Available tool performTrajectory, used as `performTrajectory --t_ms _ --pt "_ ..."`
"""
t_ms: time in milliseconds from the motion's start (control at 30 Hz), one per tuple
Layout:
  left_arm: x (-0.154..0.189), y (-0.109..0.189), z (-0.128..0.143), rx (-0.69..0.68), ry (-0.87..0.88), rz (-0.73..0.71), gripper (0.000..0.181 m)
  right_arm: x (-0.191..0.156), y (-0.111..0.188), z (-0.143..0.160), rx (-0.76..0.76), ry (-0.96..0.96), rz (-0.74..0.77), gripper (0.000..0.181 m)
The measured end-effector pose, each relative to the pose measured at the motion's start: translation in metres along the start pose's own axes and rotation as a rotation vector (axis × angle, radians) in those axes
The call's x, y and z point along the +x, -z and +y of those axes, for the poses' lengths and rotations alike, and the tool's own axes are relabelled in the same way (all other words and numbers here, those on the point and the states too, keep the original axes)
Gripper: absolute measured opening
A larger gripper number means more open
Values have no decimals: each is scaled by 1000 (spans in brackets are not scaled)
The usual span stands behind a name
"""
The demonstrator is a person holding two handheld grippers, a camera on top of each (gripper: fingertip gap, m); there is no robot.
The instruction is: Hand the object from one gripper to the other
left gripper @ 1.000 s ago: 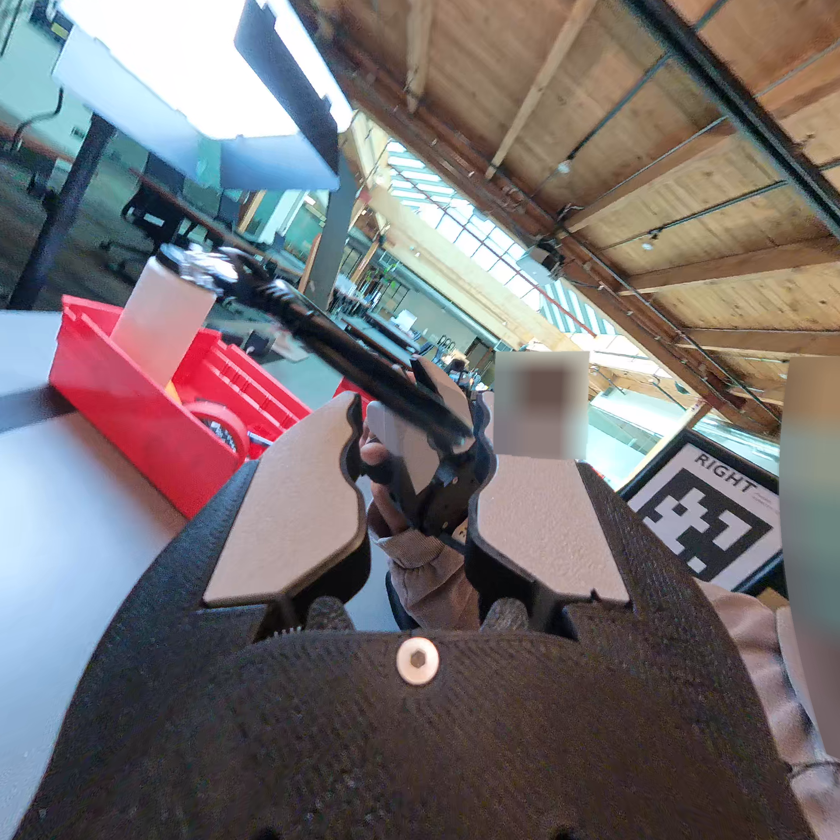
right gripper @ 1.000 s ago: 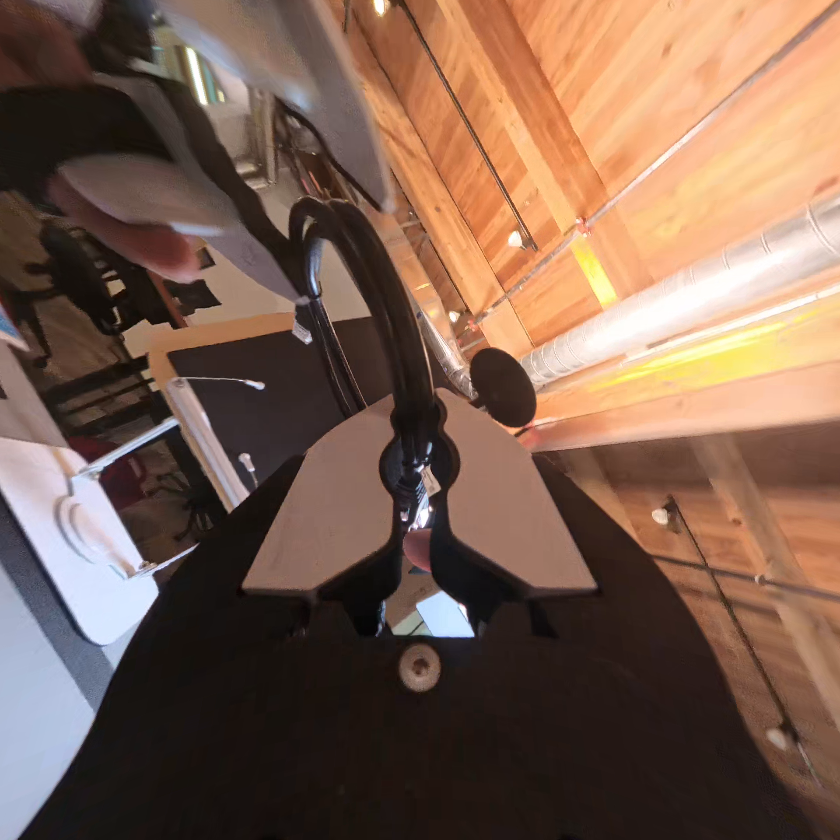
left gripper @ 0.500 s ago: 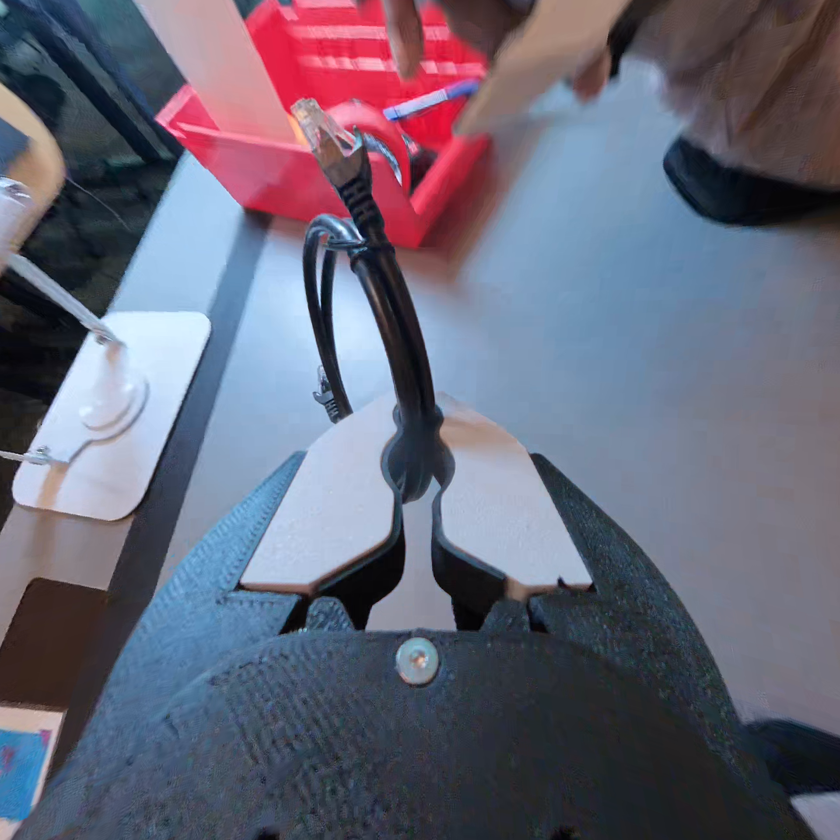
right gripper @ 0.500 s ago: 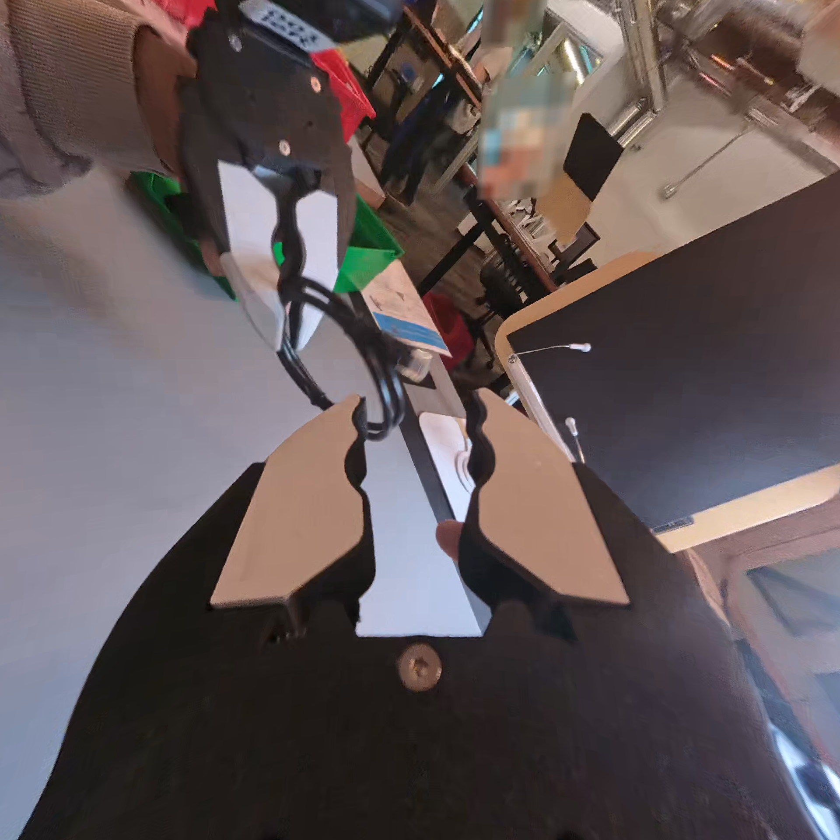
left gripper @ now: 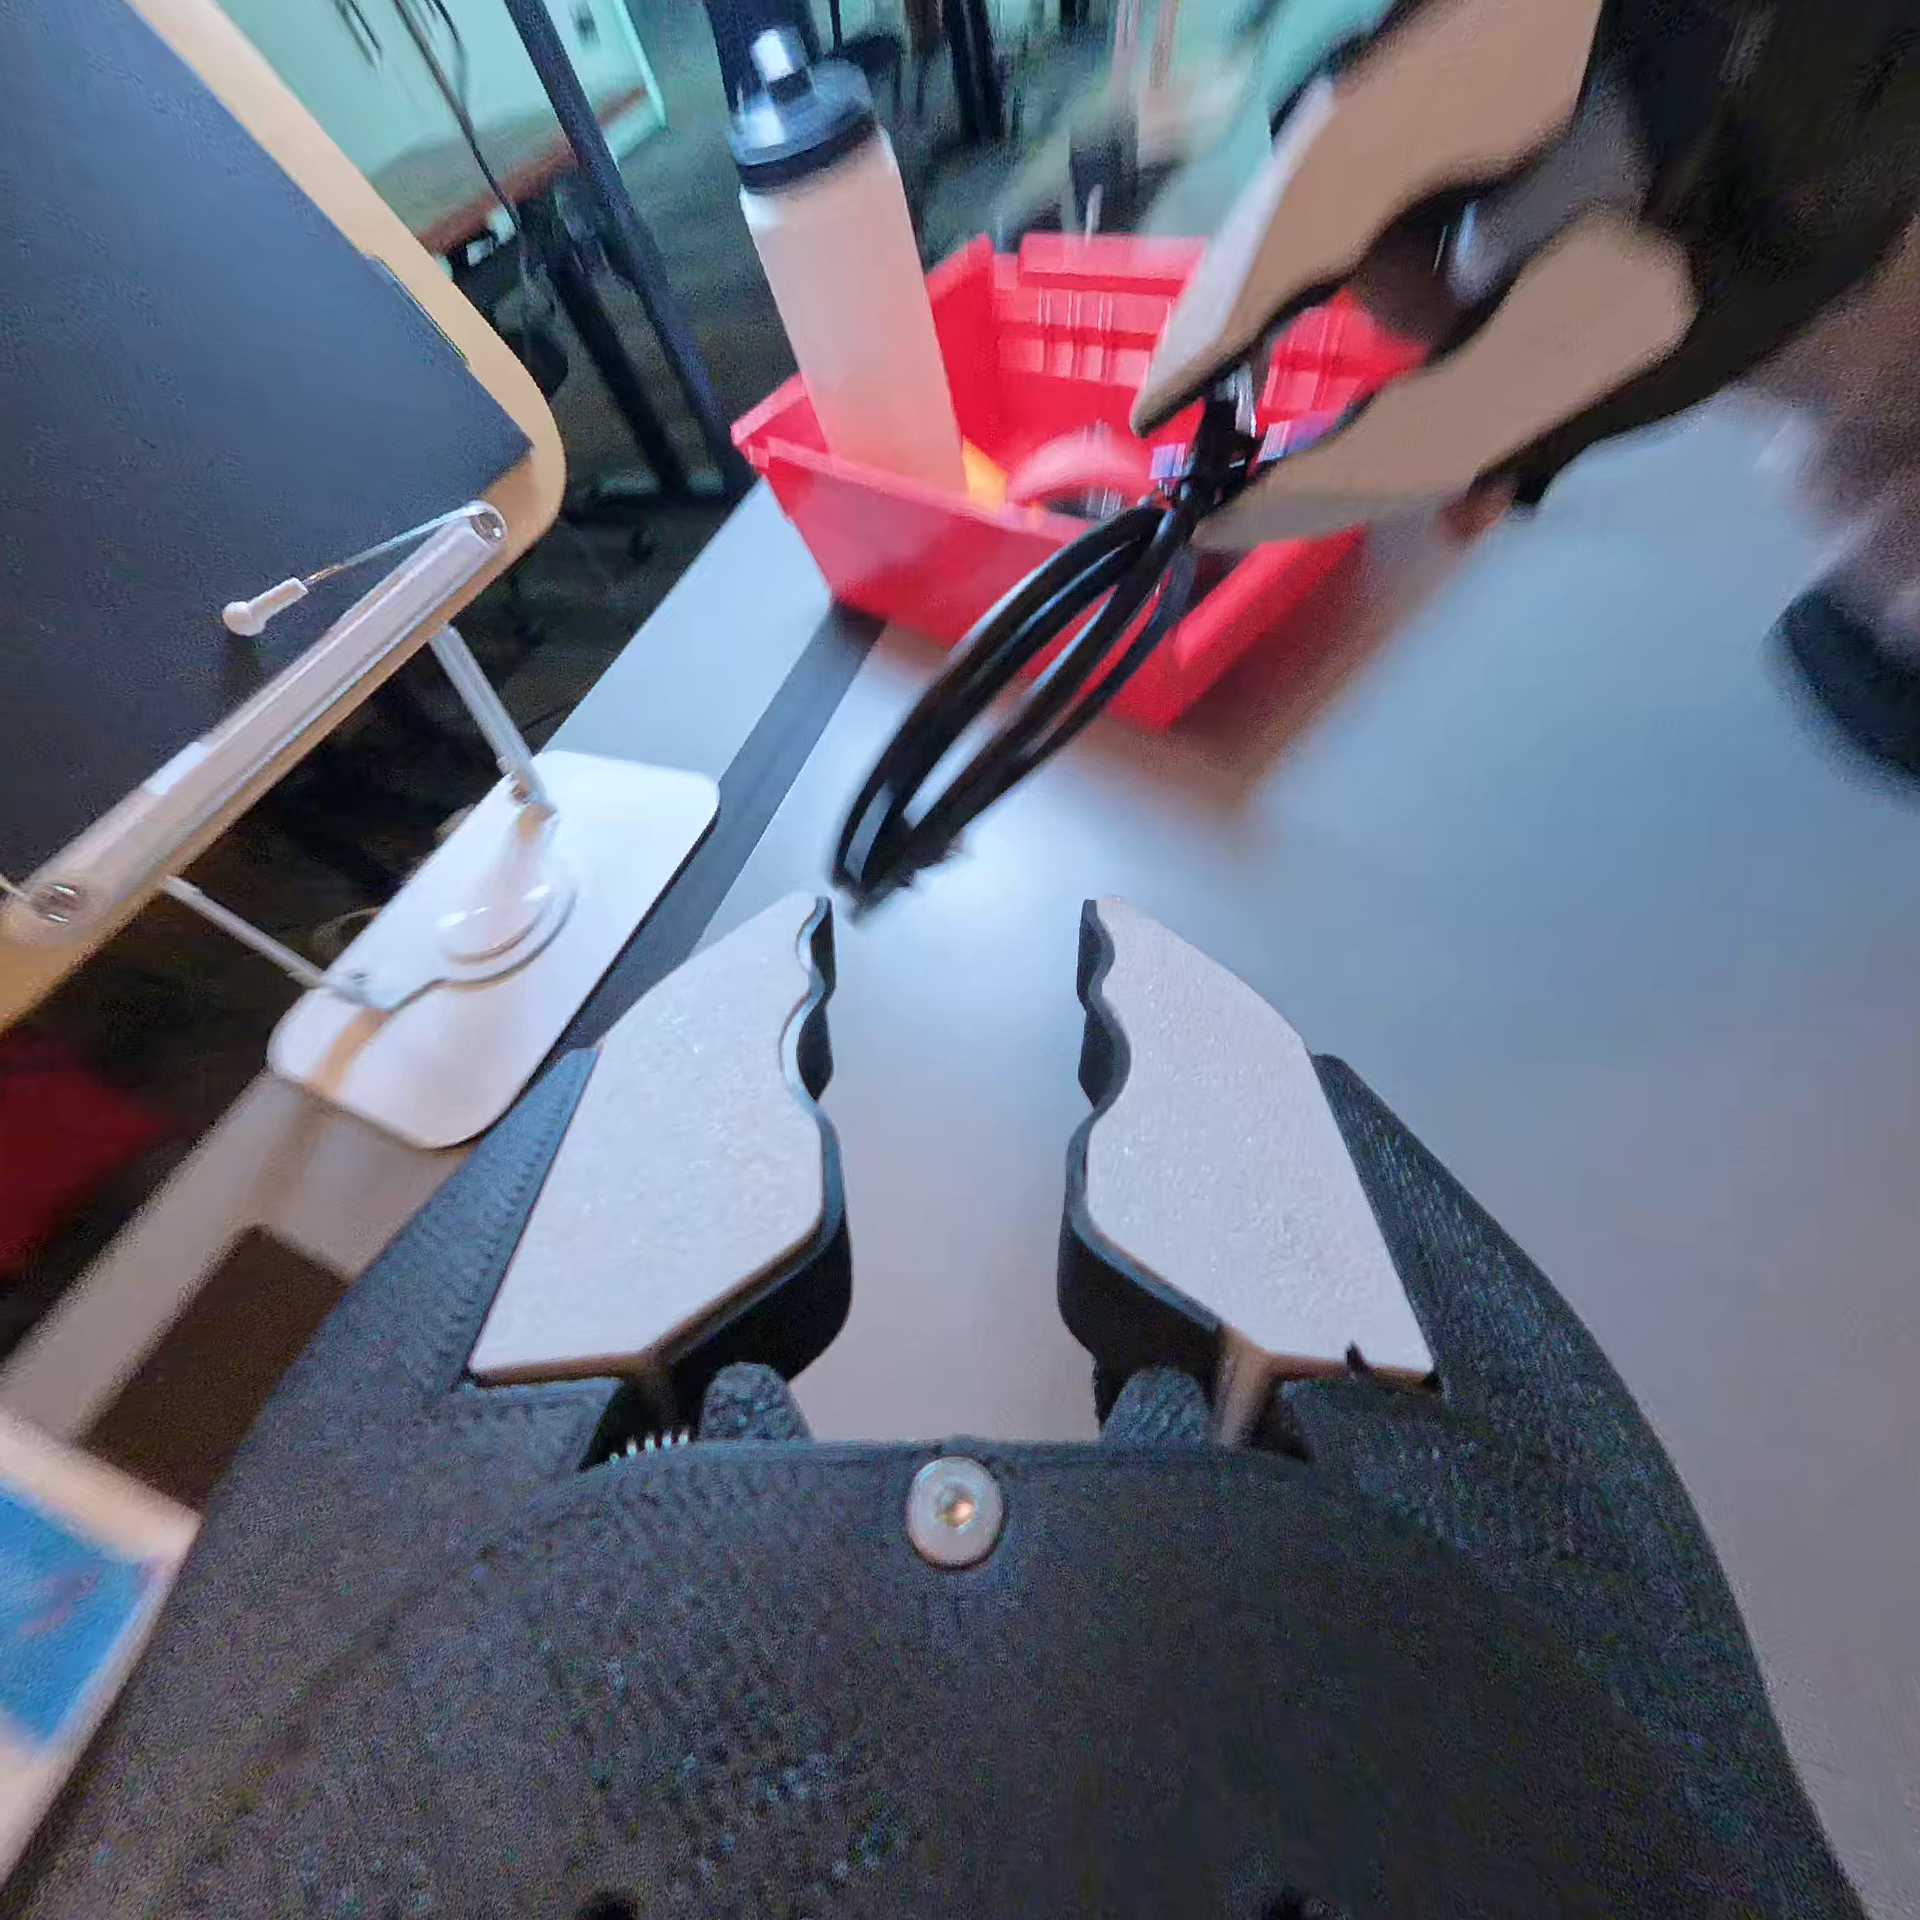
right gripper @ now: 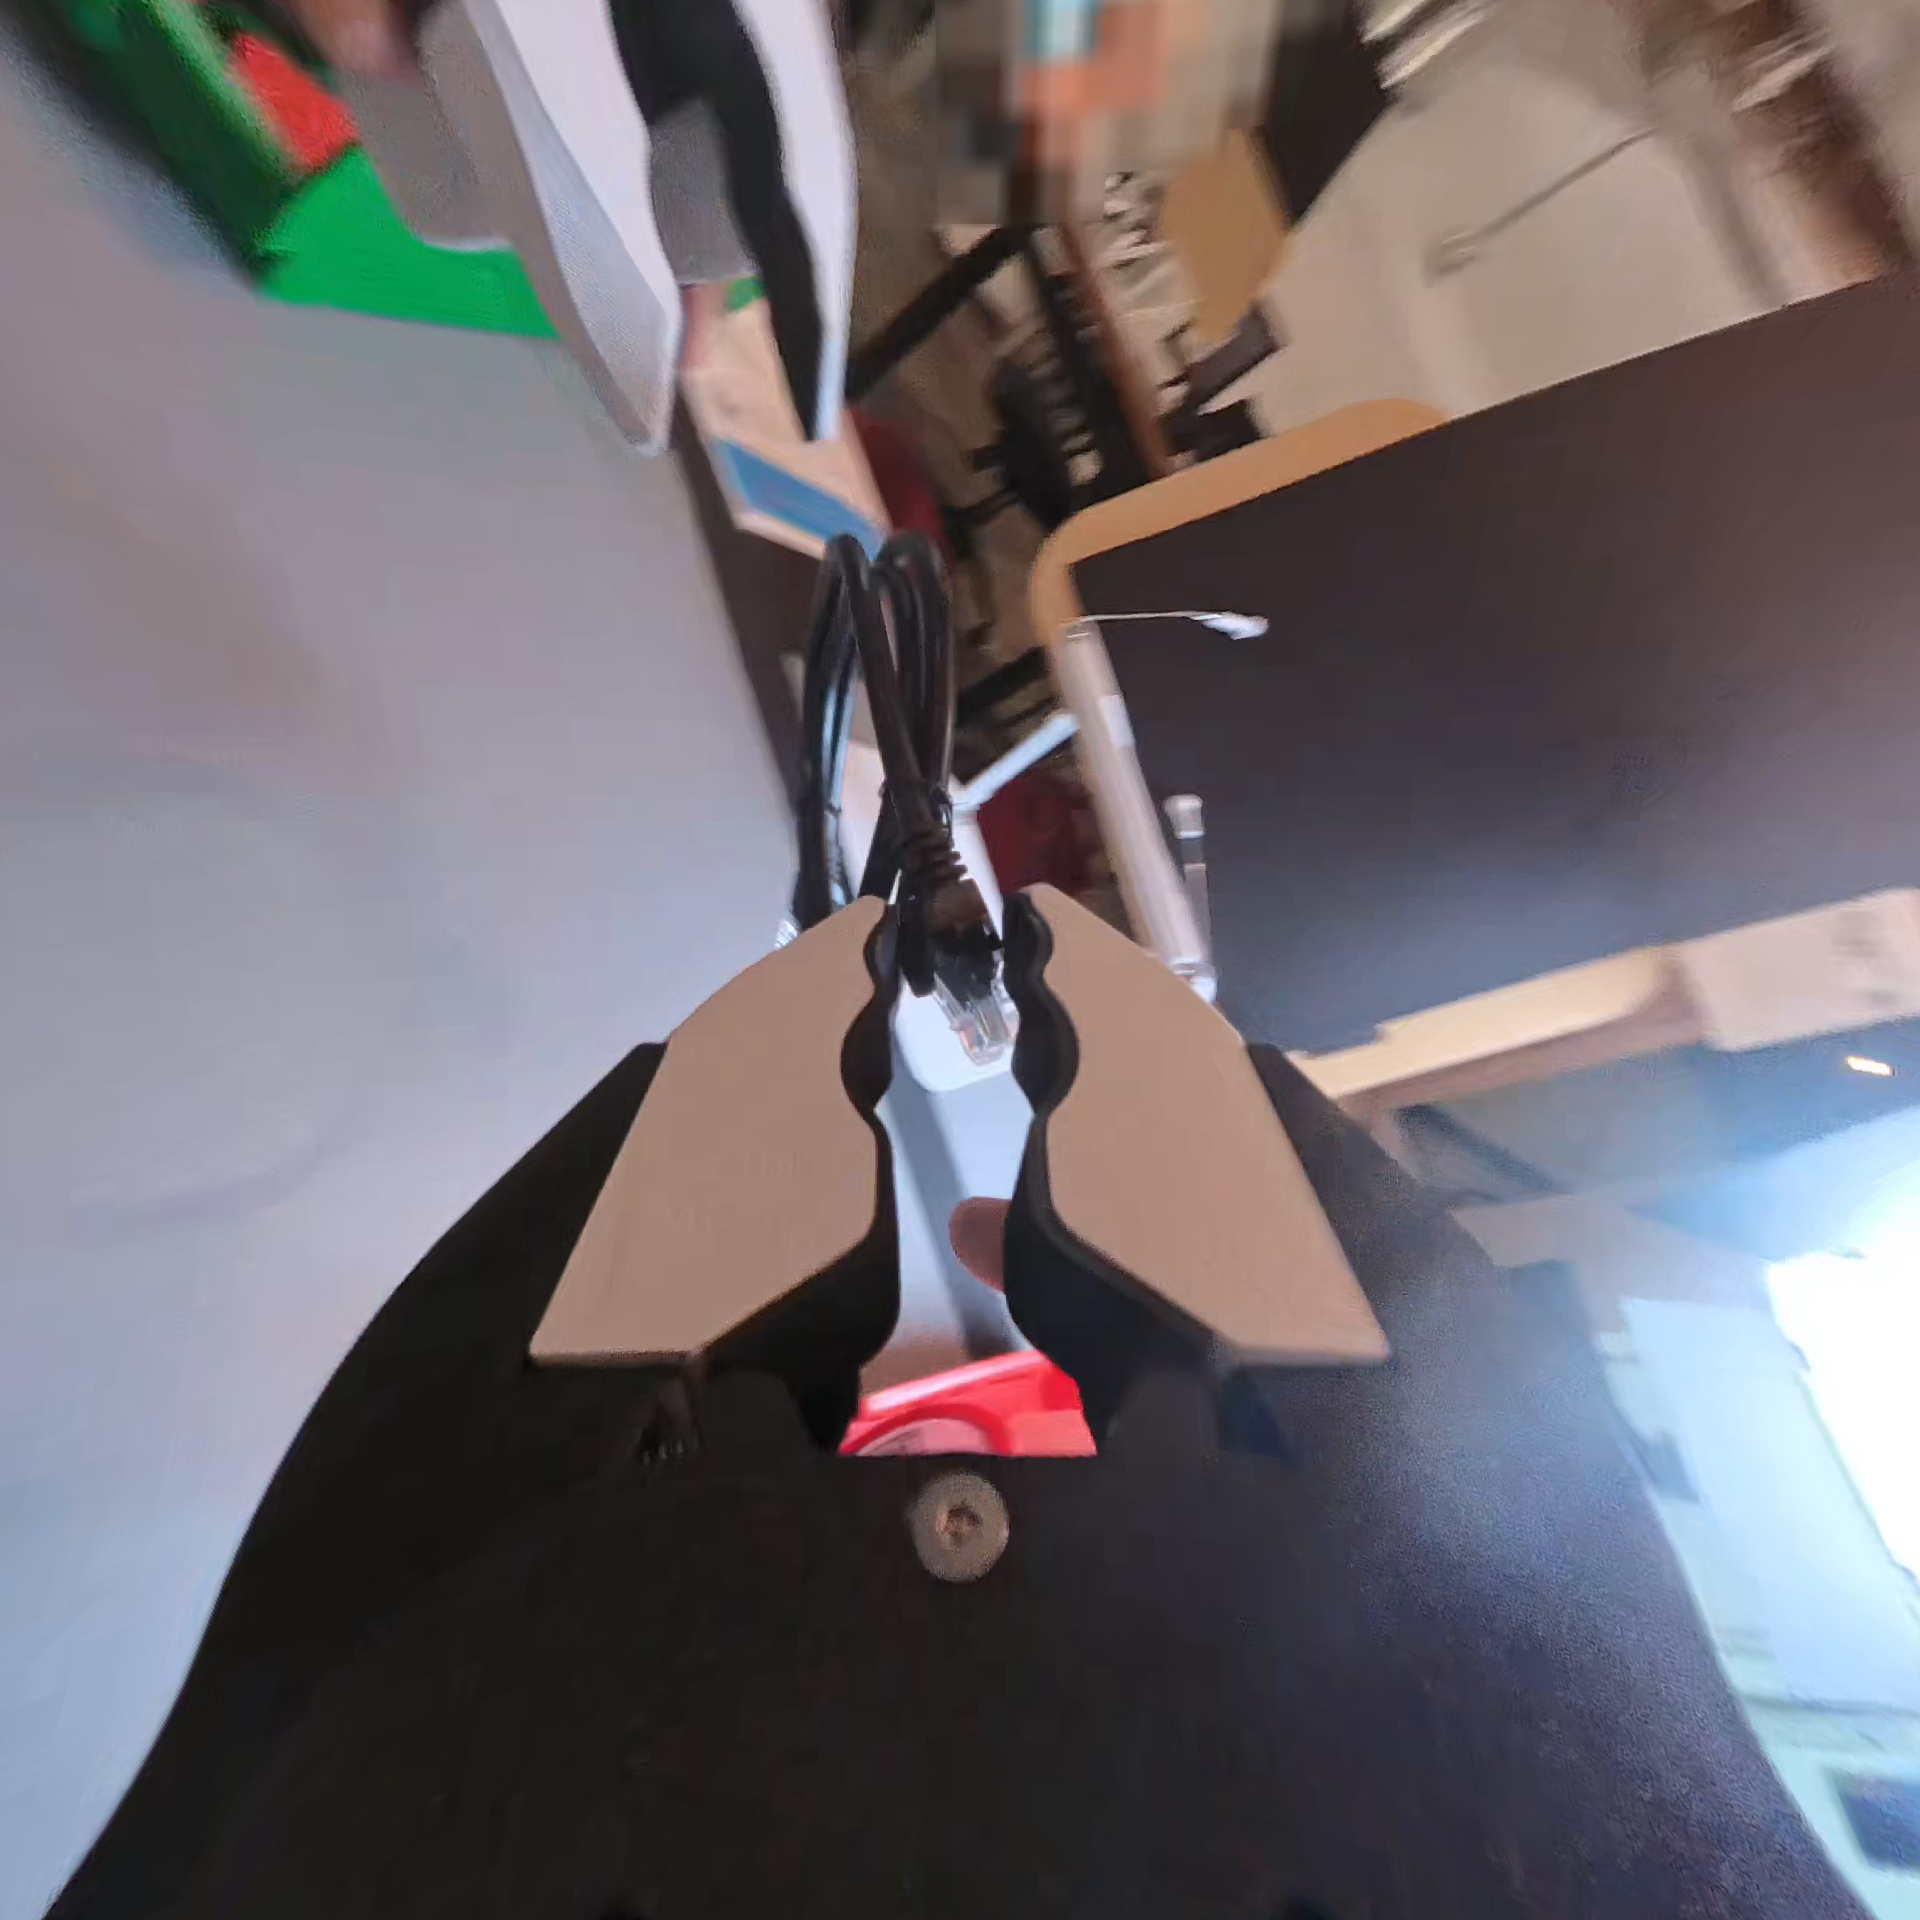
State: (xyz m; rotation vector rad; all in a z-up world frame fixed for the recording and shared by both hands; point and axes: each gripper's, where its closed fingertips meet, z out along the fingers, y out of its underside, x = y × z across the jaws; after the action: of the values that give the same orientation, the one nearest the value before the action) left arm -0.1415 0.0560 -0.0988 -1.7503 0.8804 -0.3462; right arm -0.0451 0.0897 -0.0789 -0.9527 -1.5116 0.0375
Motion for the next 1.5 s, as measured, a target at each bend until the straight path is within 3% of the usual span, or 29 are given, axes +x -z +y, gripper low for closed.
performTrajectory --t_ms 33,200,267,400,467,633,733,867,1067,1233,1367,1500 --pt "-3 5 -10 103 128 47 45 15 4 -3 28 21 98 19" --pt "-8 20 -52 568 751 433 42 51 30 -31 197 218 500 19" --pt "-3 20 -60 651 881 548 42 49 36 -41 245 302 582 19" --pt "-1 9 -63 708 1034 594 50 17 25 -62 300 453 590 13" --pt "-2 6 -61 686 1058 591 50 -11 9 -70 315 502 520 12" --pt "-5 -22 -21 468 1079 476 46 -73 -23 -74 328 551 347 12" --pt "0 -34 -3 364 1093 492 44 -73 -22 -76 338 501 313 11" --pt "3 -36 -1 339 1071 499 43 -60 -17 -75 345 400 286 11" --pt "11 -47 19 191 1078 446 45 -82 -26 -76 311 495 228 11" --pt "6 -53 35 159 1125 441 53 -83 -31 -72 258 540 225 11" --pt "14 -54 29 186 1186 544 50 -88 -33 -72 245 576 221 11" --pt "24 -51 14 226 1136 603 28 -96 -37 -71 239 587 197 11"
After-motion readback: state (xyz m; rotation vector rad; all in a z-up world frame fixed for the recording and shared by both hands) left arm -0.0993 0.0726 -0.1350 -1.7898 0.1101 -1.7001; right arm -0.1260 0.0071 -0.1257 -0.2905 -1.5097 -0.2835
